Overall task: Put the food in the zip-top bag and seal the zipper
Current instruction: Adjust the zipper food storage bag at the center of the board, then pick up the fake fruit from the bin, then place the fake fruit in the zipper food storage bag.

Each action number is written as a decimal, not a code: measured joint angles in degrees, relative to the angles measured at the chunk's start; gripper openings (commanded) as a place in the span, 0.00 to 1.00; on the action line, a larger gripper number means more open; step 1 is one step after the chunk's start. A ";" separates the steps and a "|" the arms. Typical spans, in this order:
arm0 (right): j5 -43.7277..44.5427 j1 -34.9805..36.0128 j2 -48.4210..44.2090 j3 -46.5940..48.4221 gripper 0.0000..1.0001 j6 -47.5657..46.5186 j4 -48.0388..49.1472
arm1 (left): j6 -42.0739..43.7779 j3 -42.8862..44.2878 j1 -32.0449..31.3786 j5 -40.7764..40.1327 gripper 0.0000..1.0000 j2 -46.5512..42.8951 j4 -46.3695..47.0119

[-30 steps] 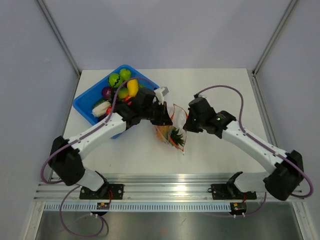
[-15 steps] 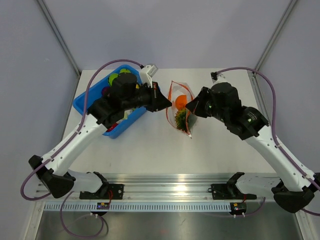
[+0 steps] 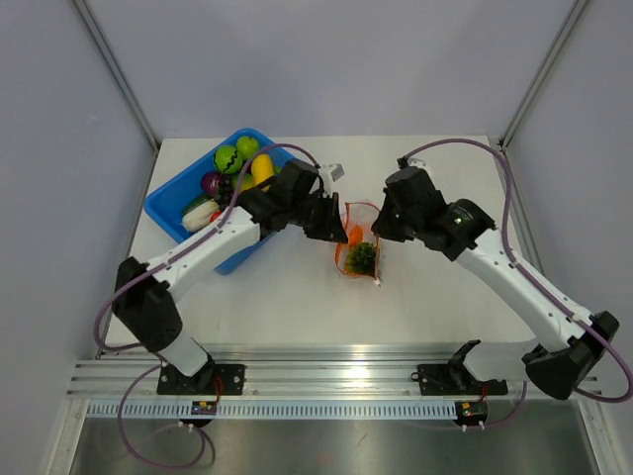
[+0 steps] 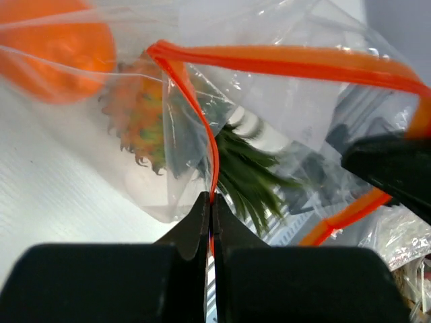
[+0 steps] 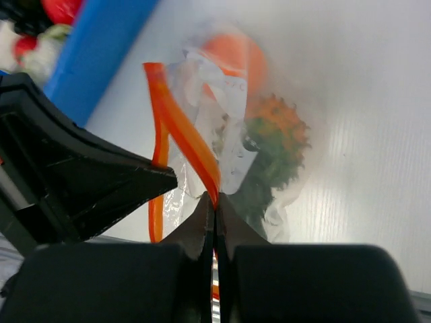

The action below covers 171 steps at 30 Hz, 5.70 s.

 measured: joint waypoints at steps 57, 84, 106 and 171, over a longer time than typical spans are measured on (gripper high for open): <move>-1.60 0.02 0.96 2.03 0.00 3.30 8.00 | 17.33 16.22 9.27 5.44 0.72 6.58 -9.68; -5.03 0.02 1.64 1.90 0.00 2.67 10.47 | 9.25 21.51 35.23 -25.70 0.99 9.38 -11.37; -6.64 0.02 2.29 1.90 0.00 2.60 11.34 | 9.25 34.88 38.66 -29.55 0.98 28.24 -6.38; -3.85 0.02 -3.17 -1.55 0.00 2.86 7.82 | 7.15 -2.84 1.68 3.26 0.54 -16.48 1.36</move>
